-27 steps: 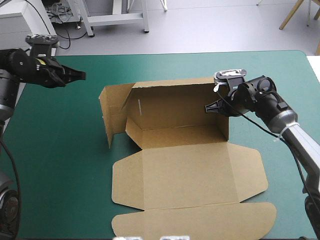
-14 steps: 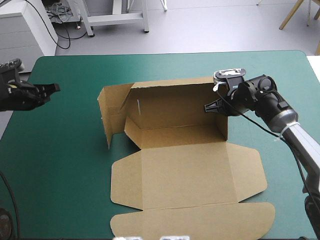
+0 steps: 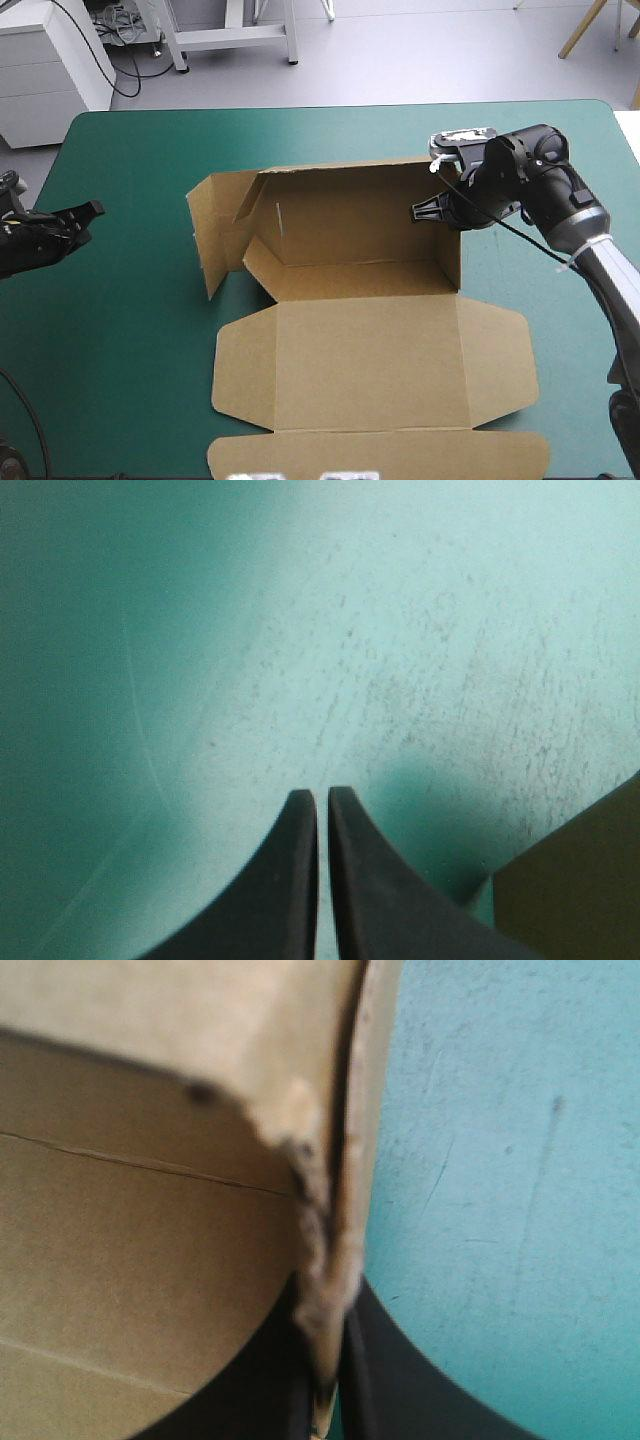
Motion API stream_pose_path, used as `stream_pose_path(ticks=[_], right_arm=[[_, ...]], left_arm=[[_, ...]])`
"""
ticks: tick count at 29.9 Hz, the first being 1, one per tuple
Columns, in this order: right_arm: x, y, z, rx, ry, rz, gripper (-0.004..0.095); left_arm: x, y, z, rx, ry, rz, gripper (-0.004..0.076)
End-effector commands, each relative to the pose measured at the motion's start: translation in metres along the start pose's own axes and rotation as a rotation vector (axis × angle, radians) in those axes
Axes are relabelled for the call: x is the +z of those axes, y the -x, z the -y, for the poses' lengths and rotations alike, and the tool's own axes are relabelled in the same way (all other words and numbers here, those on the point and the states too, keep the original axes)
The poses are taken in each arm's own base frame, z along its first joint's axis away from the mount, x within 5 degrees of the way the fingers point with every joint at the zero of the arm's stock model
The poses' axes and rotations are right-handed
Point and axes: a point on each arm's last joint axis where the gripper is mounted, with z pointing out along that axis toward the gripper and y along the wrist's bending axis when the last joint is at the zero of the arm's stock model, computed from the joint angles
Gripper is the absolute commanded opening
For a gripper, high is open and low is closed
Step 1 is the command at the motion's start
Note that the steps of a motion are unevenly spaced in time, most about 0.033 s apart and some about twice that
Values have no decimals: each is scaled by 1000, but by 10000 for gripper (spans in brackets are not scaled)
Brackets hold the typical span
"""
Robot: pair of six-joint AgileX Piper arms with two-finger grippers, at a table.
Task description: Fold the box
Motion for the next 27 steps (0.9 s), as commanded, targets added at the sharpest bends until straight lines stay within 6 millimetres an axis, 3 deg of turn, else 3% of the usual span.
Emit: stream_pose_path(ticks=[1, 6, 12, 23, 27], right_arm=[[-18, 1, 0, 5, 37, 69, -14], [-7, 4, 3, -8, -4, 43, -14], [25, 11, 1, -25, -12, -33, -14], [59, 49, 31, 32, 15, -38, -14], [74, 56, 33, 7, 14, -53, -14]], left_arm=[[-16, 8, 8, -14, -41, 100, 14], [-16, 8, 8, -13, -42, 92, 14], [-16, 8, 11, -15, -68, 93, 14], [-16, 7, 11, -14, -69, 90, 14], [-16, 7, 11, -14, -69, 92, 14]])
